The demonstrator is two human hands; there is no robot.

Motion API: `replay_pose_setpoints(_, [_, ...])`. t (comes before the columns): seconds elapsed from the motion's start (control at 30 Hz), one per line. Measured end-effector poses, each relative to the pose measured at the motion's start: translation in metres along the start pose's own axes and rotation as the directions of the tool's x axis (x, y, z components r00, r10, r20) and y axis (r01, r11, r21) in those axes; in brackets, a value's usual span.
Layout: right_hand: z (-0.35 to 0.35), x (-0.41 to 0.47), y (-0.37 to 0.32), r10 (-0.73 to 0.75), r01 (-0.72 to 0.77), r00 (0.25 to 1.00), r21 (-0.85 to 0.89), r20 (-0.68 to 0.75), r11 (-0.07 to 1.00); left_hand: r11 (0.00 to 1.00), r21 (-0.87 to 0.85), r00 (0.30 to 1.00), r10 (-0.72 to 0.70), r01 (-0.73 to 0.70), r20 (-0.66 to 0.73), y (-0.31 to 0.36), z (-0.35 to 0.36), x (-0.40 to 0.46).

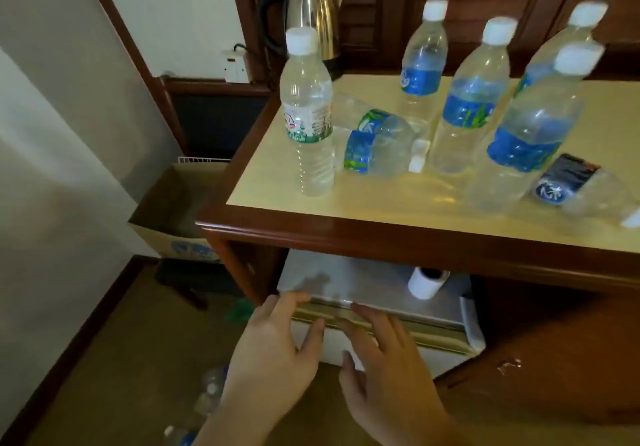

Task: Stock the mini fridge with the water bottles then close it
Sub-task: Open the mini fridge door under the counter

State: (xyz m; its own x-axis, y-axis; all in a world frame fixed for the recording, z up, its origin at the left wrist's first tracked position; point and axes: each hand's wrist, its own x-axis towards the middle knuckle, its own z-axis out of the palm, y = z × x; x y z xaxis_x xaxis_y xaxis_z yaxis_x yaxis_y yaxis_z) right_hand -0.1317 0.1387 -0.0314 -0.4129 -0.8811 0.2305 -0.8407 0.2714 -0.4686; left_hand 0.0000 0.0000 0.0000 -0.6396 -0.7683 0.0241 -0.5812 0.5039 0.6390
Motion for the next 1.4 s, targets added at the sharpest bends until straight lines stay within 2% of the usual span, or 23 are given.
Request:
replay_pose_setpoints(0.2, [0.102,0.017,0.039,0.071,-0.054,0.989,-0.13,0.129,0.99,0.998,0.024,0.993,-0.06,0.058,0.101,-0.075,0.052,0.043])
replay_pose_setpoints(0.33, [0.164,0.028,0.058,0.132,-0.108,0.984,-0.192,0.116,0.975,0.992,0.117,0.992,0.029,-0.043,0.12,-0.129,0.083,0.078])
replay_pose_setpoints(0.5, [0.219,0.041,0.075,0.144,-0.126,0.989,-0.281,0.042,0.951,0.971,0.223,0.983,0.049,-0.089,0.178,-0.152,0.118,0.132])
replay_pose_setpoints(0.6, [0.235,0.049,0.082,0.165,-0.166,0.986,-0.316,-0.03,0.934,0.956,0.23,0.97,0.139,-0.184,0.199,-0.154,0.138,0.157])
replay_pose_setpoints(0.67, [0.246,0.049,0.086,0.101,-0.127,0.99,-0.307,-0.098,0.943,0.945,0.237,0.96,0.171,-0.224,0.223,-0.156,0.151,0.169])
replay_pose_setpoints(0.77, [0.259,0.042,0.091,-0.006,-0.05,0.982,-0.295,-0.186,0.954,0.928,0.285,0.949,0.16,-0.238,0.27,-0.164,0.17,0.179])
replay_pose_setpoints(0.9, [0.27,0.035,0.095,-0.064,-0.023,0.96,-0.303,-0.274,0.953,0.917,0.315,0.956,0.173,-0.244,0.236,-0.174,0.184,0.183])
replay_pose_setpoints(1.0, [0.275,0.033,0.095,-0.087,-0.01,0.956,-0.326,-0.282,0.945,0.925,0.308,0.963,0.157,-0.221,0.22,-0.174,0.186,0.187])
replay_pose_setpoints(1.13, [0.278,0.028,0.093,-0.052,-0.045,0.956,-0.322,-0.288,0.946,0.926,0.311,0.961,0.14,-0.213,0.24,-0.174,0.187,0.187])
replay_pose_setpoints(1.4, [0.28,0.034,0.079,0.121,-0.202,0.937,-0.225,-0.326,0.953,0.927,0.317,0.956,0.114,-0.201,0.272,-0.171,0.185,0.185])
